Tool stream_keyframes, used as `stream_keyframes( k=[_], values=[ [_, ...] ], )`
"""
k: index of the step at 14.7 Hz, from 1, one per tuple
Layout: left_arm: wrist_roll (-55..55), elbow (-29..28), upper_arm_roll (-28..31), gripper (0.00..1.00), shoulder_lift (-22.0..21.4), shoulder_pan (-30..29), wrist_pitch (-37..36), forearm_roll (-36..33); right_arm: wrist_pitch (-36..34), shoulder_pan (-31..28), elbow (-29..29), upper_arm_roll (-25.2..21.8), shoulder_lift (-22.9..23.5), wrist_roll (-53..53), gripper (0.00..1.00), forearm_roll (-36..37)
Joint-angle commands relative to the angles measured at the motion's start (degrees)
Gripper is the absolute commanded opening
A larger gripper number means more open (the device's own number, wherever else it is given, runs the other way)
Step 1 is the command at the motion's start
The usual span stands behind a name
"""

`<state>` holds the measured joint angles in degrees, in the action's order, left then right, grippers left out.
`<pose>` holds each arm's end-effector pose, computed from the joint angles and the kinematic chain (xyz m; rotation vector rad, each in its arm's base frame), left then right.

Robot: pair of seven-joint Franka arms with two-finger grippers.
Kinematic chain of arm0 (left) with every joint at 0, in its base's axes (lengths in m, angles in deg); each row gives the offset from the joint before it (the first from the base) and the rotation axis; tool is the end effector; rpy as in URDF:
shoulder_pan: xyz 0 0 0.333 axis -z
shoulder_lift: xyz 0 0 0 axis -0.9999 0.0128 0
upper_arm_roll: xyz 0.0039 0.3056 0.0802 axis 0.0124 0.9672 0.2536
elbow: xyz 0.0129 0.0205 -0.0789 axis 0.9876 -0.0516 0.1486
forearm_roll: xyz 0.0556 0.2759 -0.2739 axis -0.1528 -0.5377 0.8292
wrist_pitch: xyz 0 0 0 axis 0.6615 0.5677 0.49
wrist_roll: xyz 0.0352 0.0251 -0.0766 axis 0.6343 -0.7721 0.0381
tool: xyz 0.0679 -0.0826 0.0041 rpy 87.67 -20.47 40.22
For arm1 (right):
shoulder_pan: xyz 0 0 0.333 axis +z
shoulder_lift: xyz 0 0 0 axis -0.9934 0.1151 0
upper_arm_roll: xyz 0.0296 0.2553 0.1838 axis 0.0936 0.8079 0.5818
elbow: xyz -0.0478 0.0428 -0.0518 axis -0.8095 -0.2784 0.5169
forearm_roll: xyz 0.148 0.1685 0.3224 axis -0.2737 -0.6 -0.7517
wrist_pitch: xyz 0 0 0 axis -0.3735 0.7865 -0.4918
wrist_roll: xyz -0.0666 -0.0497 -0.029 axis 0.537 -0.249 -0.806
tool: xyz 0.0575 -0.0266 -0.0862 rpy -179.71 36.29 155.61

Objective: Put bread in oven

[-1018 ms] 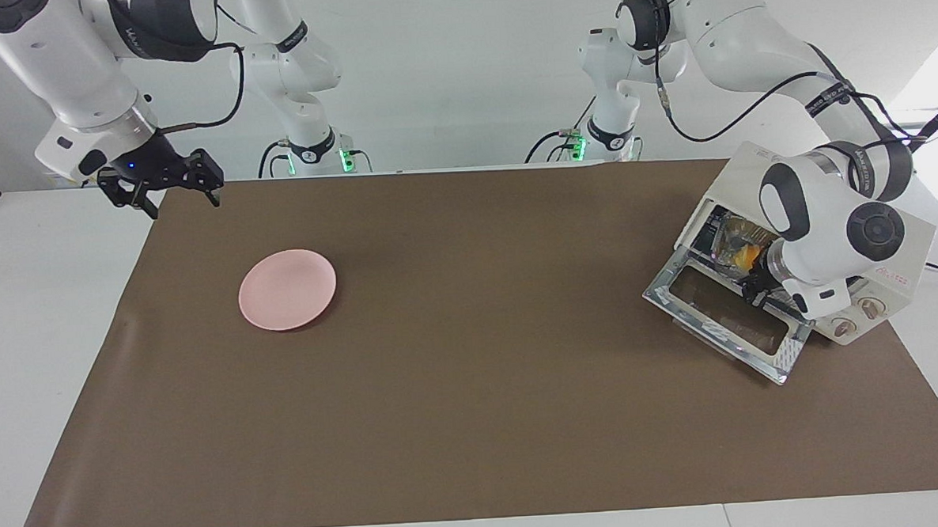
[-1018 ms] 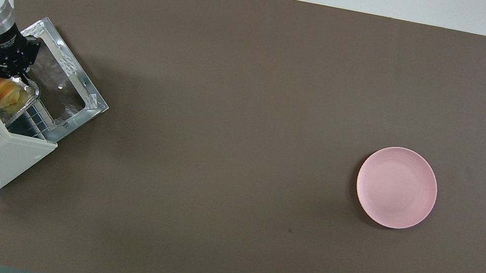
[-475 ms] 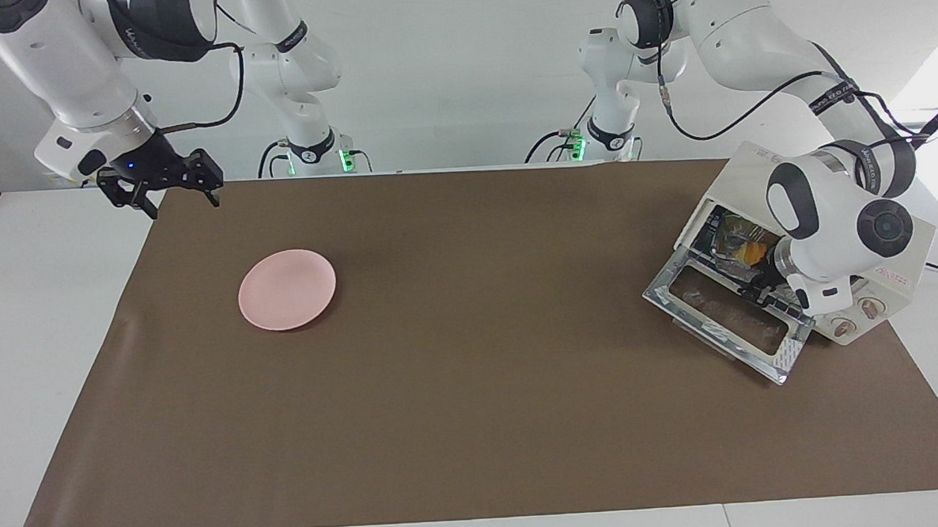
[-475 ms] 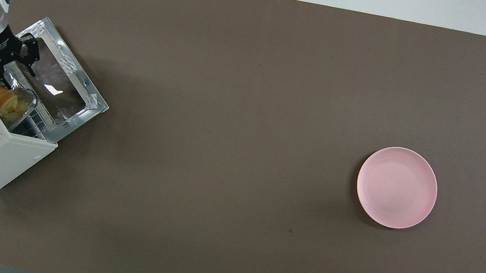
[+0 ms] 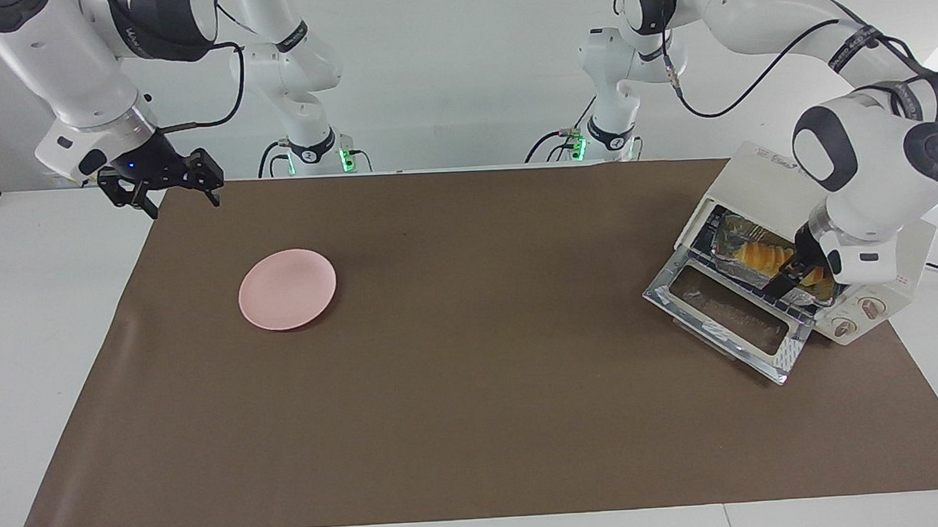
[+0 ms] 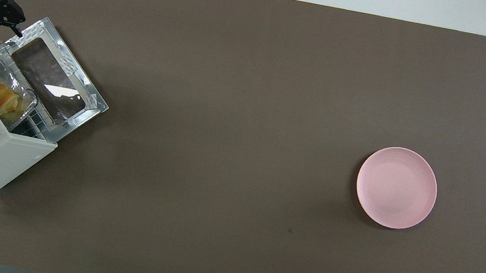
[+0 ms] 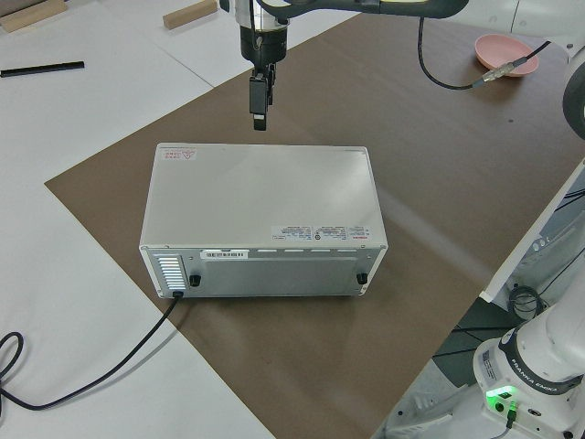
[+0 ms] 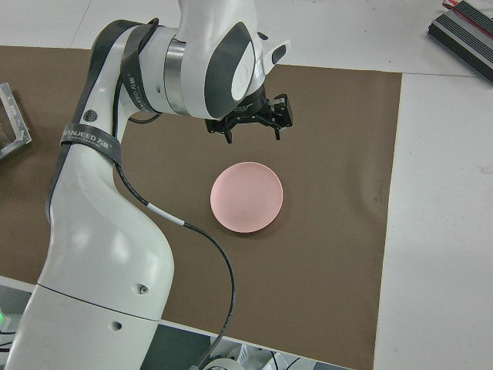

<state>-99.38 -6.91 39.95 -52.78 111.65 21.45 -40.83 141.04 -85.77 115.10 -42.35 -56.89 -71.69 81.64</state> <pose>0.6497 0.0323 0.5070 -2.9344 -0.6816 0.1731 0.5324 -0.0527 0.5926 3.1188 0.2909 -0.1552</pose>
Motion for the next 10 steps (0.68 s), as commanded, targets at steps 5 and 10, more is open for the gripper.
stream_keyframes(
  k=[5,10],
  values=[
    [20.20,-1.93,0.26,1.00,-11.09,0.29,-13.35,-0.08,-0.09,-0.79,1.59,0.78,-1.49,-0.63,1.00,0.63],
    [17.93,-2.90,-12.89,1.00,-14.70,-10.40,-16.79,-0.08,-0.18,-0.87,1.59,0.78,-1.49,-0.71,1.00,0.63]
  ],
)
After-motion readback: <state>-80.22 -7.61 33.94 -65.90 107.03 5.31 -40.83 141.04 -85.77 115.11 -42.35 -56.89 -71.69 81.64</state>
